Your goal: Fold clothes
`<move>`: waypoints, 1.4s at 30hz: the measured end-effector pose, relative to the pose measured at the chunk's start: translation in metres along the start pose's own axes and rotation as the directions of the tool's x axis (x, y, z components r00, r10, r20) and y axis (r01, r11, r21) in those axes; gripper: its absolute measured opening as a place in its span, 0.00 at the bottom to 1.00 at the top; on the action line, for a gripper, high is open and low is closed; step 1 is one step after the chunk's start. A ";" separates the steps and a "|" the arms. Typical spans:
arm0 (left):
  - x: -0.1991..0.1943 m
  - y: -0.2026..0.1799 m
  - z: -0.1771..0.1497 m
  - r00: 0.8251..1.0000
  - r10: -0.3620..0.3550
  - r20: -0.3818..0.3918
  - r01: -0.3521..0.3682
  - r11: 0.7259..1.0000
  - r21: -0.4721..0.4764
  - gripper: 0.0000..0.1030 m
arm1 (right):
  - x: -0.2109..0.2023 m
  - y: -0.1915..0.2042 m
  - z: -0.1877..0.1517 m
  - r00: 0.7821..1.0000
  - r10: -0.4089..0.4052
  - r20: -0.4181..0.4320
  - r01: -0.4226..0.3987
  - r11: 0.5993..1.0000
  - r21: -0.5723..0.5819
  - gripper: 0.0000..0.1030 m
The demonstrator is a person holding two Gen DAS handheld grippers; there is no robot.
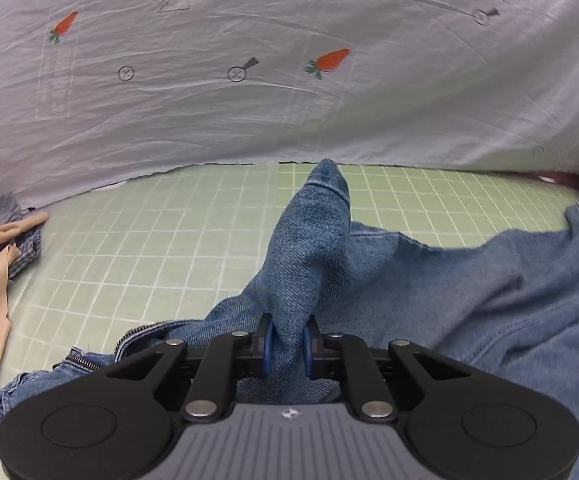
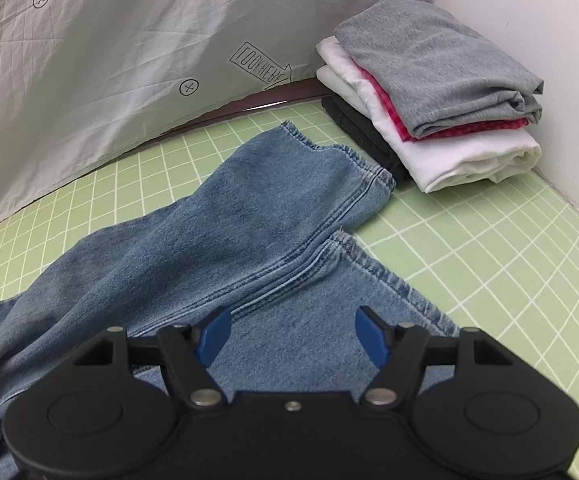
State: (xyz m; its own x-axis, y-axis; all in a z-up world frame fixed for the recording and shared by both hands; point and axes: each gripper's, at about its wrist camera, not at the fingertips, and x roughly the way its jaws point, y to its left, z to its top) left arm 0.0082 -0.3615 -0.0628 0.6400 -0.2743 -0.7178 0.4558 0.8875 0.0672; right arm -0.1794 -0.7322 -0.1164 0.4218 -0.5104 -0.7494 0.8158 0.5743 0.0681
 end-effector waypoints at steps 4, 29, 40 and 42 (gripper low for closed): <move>-0.005 -0.036 -0.038 0.999 0.001 -0.050 0.003 0.997 0.080 0.17 | -0.005 -0.015 -0.016 0.999 0.045 -0.027 -0.045 0.999 -0.013 0.68; 0.012 0.081 0.017 0.996 -0.061 -0.071 0.053 0.993 -0.103 0.48 | -0.030 0.024 -0.108 0.988 0.017 -0.151 -0.020 1.000 -0.018 0.72; 0.100 0.129 0.021 0.926 -0.303 -0.226 0.219 0.917 -0.333 0.30 | -0.042 0.064 -0.124 0.985 -0.076 -0.157 0.061 0.994 -0.096 0.73; 0.093 0.142 0.020 0.936 -0.302 -0.179 0.208 0.888 -0.411 0.21 | -0.040 0.066 -0.123 0.985 -0.076 -0.157 0.060 0.993 -0.102 0.73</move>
State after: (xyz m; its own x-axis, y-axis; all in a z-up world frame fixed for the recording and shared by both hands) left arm 0.1444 -0.2682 -0.1063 0.3509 -0.4590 -0.8162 0.2836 0.8828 -0.3746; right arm -0.1910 -0.5952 -0.1623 0.2912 -0.4454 -0.8467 0.7954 0.6045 -0.0445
